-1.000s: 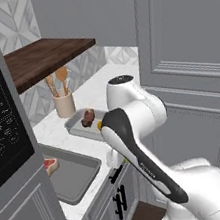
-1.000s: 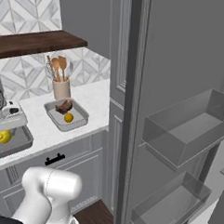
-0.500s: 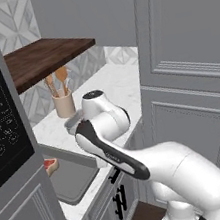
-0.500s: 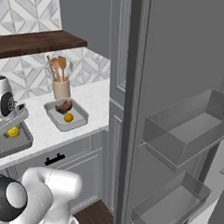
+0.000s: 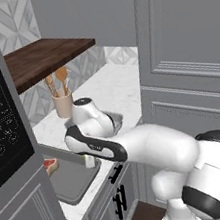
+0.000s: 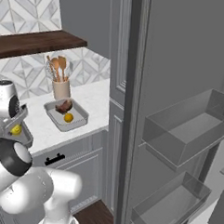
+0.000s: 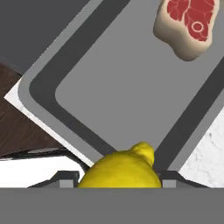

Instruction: Place one lemon and one steak in each tupperware on the nearby counter, to pack two identical lunches.

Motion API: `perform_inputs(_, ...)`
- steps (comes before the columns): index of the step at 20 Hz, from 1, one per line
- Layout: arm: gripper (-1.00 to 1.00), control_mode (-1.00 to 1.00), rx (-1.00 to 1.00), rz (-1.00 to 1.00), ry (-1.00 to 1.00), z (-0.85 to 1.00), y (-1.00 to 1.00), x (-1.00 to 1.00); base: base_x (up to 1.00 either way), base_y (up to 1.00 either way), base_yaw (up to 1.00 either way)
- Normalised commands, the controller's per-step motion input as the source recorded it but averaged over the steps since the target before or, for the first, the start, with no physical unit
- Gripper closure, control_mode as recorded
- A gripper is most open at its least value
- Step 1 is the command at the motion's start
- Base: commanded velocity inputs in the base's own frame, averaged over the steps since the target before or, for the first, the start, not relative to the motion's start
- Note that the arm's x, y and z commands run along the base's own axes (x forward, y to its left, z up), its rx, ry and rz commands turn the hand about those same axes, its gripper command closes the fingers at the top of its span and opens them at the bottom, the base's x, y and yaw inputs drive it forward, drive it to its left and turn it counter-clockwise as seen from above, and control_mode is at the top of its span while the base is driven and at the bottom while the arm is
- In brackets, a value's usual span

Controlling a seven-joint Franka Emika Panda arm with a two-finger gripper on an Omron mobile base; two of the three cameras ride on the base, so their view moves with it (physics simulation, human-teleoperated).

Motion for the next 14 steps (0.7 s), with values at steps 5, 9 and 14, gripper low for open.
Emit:
perform_inputs(5, 1.00, -1.00, 0.00, -0.01, 0.12, -0.36, 0.40, 0.61, 0.00, 0.00, 0.00)
perform_inputs(9, 1.00, -1.00, -0.04, -0.02, 0.06, -0.47, 0.44, 0.09, 0.00, 0.00, 0.00)
perform_inputs(14, 1.00, -1.00, 0.00, 0.00, 0.00, -0.66, 0.41, 0.00, 0.00, 0.00, 0.00)
